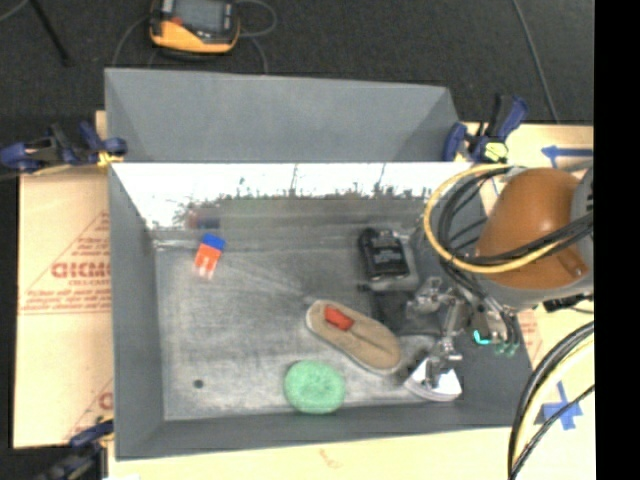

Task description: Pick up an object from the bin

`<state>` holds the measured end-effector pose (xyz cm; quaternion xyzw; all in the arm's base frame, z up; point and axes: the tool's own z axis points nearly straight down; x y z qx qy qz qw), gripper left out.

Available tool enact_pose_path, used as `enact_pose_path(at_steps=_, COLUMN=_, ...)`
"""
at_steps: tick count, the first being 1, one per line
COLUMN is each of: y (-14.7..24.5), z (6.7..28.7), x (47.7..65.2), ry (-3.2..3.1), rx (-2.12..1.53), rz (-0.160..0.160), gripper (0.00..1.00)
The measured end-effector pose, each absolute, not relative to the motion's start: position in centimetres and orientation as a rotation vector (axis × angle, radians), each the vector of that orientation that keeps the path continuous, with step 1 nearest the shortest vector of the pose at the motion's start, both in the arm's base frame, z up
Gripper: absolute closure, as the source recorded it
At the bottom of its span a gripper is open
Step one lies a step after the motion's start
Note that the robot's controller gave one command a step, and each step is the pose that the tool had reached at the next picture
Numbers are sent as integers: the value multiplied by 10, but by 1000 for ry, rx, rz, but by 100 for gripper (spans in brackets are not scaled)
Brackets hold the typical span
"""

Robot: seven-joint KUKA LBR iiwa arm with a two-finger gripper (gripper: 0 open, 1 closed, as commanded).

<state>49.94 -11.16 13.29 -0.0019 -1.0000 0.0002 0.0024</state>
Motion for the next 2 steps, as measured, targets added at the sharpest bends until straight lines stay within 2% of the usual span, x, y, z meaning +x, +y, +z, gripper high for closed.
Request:
enact_pose_path(at_steps=1, y=-111, z=137, x=501, ry=-3144, rx=1, rz=3, gripper=0)
enact_pose_path(at_steps=2, y=-122, z=93, x=544, ry=-3152, rx=-97, rz=0, gripper=0)
